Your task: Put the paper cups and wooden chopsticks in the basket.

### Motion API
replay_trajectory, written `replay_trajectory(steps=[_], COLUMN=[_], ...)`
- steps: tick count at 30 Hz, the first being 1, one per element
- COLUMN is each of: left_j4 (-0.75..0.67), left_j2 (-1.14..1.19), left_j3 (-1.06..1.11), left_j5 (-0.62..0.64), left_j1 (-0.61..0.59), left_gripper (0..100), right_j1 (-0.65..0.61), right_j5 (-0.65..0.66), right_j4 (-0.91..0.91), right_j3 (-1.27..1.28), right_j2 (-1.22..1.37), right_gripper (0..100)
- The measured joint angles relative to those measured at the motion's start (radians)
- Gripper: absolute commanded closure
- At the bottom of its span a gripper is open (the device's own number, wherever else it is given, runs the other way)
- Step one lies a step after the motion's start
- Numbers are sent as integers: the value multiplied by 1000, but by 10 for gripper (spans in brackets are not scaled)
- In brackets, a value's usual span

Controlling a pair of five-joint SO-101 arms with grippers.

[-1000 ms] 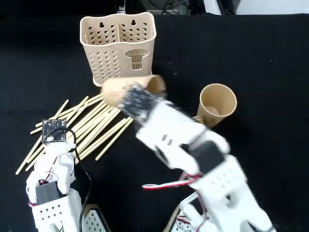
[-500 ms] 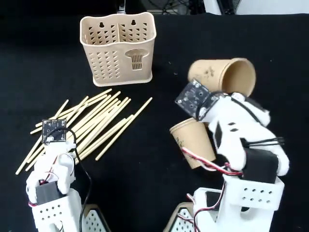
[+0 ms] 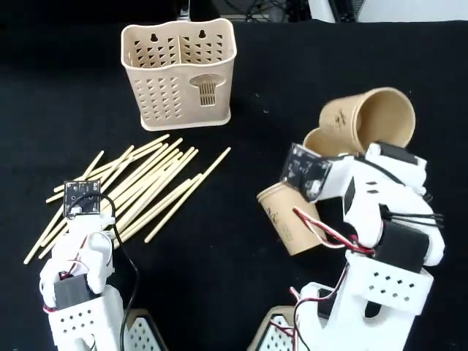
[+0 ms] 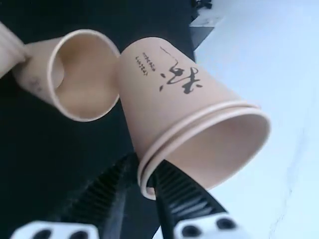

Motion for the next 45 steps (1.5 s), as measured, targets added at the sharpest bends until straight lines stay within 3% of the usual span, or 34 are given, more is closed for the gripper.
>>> replay_trajectory(steps=[18, 32, 34, 40, 45], left_j4=[0, 0, 0, 0, 0], left_j2=[0, 0, 0, 0, 0], left_j3=[0, 0, 0, 0, 0], left_j5=[0, 0, 0, 0, 0], left_j1=[0, 0, 0, 0, 0], left_gripper=[963, 963, 963, 963, 963], right_j1=[3, 3, 3, 3, -17], right_j5=[126, 127, 123, 25, -48], right_j4=[86, -34, -37, -54, -60], right_j3=[34, 183, 183, 183, 183], right_j2=[0, 0, 0, 0, 0], right_gripper=[986, 983, 942, 685, 701])
